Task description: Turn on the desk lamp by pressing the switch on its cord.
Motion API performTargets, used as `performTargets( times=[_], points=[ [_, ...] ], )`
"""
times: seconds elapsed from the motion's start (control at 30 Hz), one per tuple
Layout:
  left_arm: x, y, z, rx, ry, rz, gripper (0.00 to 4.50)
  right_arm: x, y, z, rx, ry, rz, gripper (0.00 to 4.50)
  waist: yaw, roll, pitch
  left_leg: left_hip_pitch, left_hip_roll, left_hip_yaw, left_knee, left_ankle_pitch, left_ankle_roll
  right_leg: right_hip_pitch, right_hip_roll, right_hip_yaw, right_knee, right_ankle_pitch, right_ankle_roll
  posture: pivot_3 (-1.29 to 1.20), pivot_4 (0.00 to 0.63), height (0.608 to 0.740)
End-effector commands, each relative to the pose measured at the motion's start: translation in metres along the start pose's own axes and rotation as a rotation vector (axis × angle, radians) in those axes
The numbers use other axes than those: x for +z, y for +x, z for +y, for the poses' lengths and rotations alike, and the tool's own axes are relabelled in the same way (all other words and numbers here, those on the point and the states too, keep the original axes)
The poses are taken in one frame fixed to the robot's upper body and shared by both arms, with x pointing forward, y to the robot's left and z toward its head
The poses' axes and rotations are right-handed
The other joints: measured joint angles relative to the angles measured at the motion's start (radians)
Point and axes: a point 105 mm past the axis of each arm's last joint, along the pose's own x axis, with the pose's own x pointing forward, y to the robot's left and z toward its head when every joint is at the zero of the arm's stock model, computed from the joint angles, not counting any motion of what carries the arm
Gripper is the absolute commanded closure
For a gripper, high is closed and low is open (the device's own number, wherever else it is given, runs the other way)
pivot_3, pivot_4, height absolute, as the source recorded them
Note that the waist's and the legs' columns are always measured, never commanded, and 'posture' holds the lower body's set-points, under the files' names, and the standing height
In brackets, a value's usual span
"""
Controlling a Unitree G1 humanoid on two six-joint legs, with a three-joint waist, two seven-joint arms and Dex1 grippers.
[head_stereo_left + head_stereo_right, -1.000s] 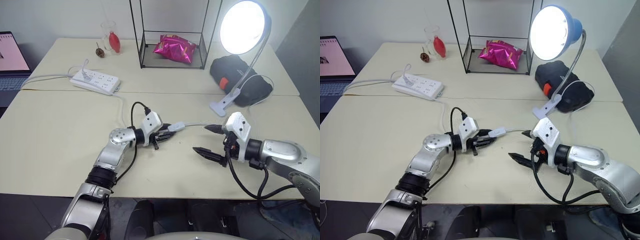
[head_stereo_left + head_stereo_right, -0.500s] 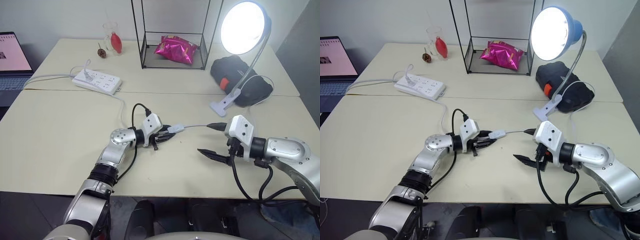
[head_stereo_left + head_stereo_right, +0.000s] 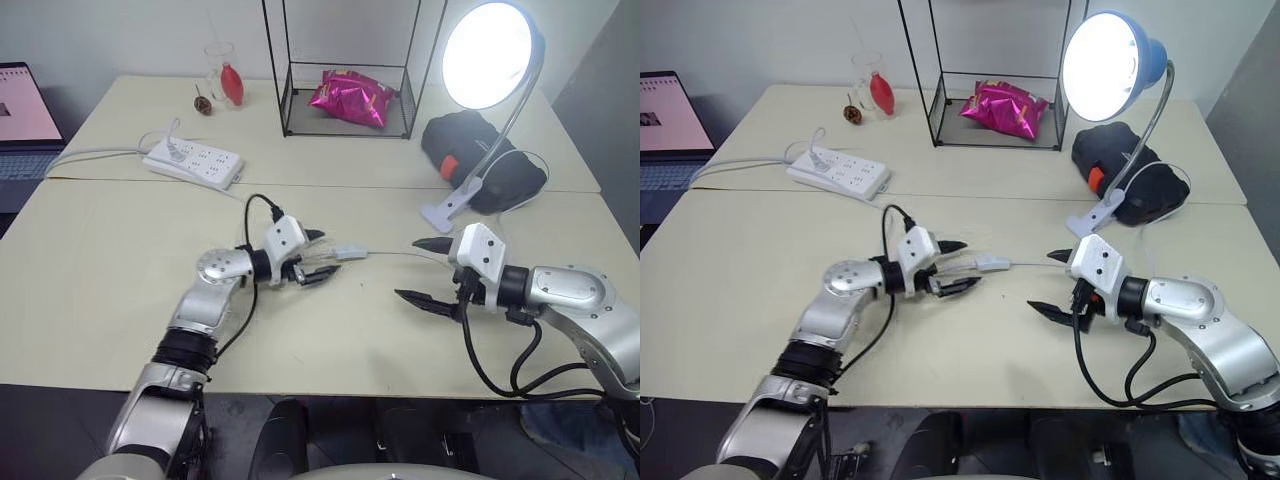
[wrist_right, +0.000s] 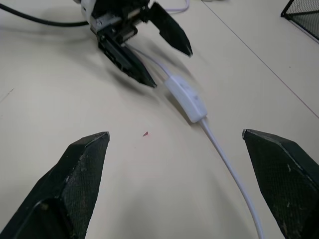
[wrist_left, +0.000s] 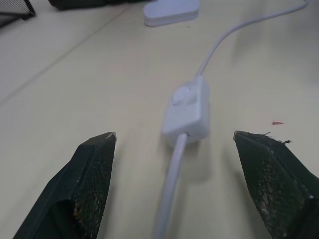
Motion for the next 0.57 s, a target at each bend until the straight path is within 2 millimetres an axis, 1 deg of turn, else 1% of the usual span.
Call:
performTargets(
  times=[0.03, 0.1, 0.17, 0.27, 0.3, 0.4, 0.47, 0.57],
  points=[
    [0.035, -0.027, 0.015, 0.093, 0.047, -0.043, 0.58, 0.014, -0.014, -0.02, -0.066, -0.062, -0.068, 0.0, -0.001, 0.0, 0.0, 0.0, 0.0, 0.0, 0.0, 0.0, 0.0, 0.0, 0.0, 0.0, 0.0, 0.0, 0.0, 0.0, 0.15, 0.74],
    [0.034, -0.043, 0.023, 0.172, 0.09, 0.018, 0.58, 0.021, -0.019, -0.032, -0.116, -0.026, -0.136, 0.0, 0.0, 0.0, 0.0, 0.0, 0.0, 0.0, 0.0, 0.0, 0.0, 0.0, 0.0, 0.0, 0.0, 0.0, 0.0, 0.0, 0.15, 0.74],
    [0.029, -0.063, 0.027, 0.212, 0.106, 0.073, 0.58, 0.02, -0.026, -0.039, -0.127, -0.028, -0.145, 0.0, -0.002, 0.0, 0.0, 0.0, 0.0, 0.0, 0.0, 0.0, 0.0, 0.0, 0.0, 0.0, 0.0, 0.0, 0.0, 0.0, 0.15, 0.74],
    [0.026, -0.09, 0.03, 0.261, 0.06, 0.107, 0.58, 0.011, -0.034, -0.039, -0.098, -0.053, -0.121, 0.0, -0.002, 0.0, 0.0, 0.001, 0.0, 0.0, 0.0, 0.0, 0.0, 0.0, 0.0, 0.0, 0.0, 0.0, -0.001, 0.0, 0.15, 0.74],
    [0.025, -0.096, 0.03, 0.268, 0.051, 0.115, 0.58, 0.008, -0.036, -0.037, -0.082, -0.059, -0.111, 0.0, -0.001, 0.0, 0.0, 0.001, 0.0, 0.0, 0.0, 0.0, 0.0, 0.0, 0.0, 0.0, 0.0, -0.001, -0.001, 0.0, 0.15, 0.74],
    [0.024, -0.107, 0.026, 0.272, 0.016, 0.126, 0.58, 0.001, -0.04, -0.035, -0.045, -0.075, -0.081, 0.0, 0.002, 0.0, 0.0, 0.001, 0.001, 0.0, -0.001, 0.0, 0.0, 0.0, -0.001, 0.0, 0.0, -0.001, -0.001, 0.0, 0.15, 0.74],
    [0.024, -0.113, 0.021, 0.256, -0.002, 0.13, 0.58, -0.003, -0.042, -0.037, -0.039, -0.089, -0.063, 0.0, 0.002, 0.0, 0.0, 0.0, 0.0, 0.001, -0.001, 0.0, 0.0, 0.0, -0.001, 0.0, 0.0, -0.001, -0.001, 0.0, 0.15, 0.74],
    [0.023, -0.115, 0.015, 0.235, -0.013, 0.13, 0.58, -0.004, -0.042, -0.038, -0.032, -0.1, -0.063, 0.0, 0.002, 0.0, 0.0, 0.001, 0.0, 0.002, 0.0, 0.0, 0.0, 0.0, -0.002, 0.0, 0.0, -0.001, -0.001, 0.0, 0.15, 0.74]
  ],
)
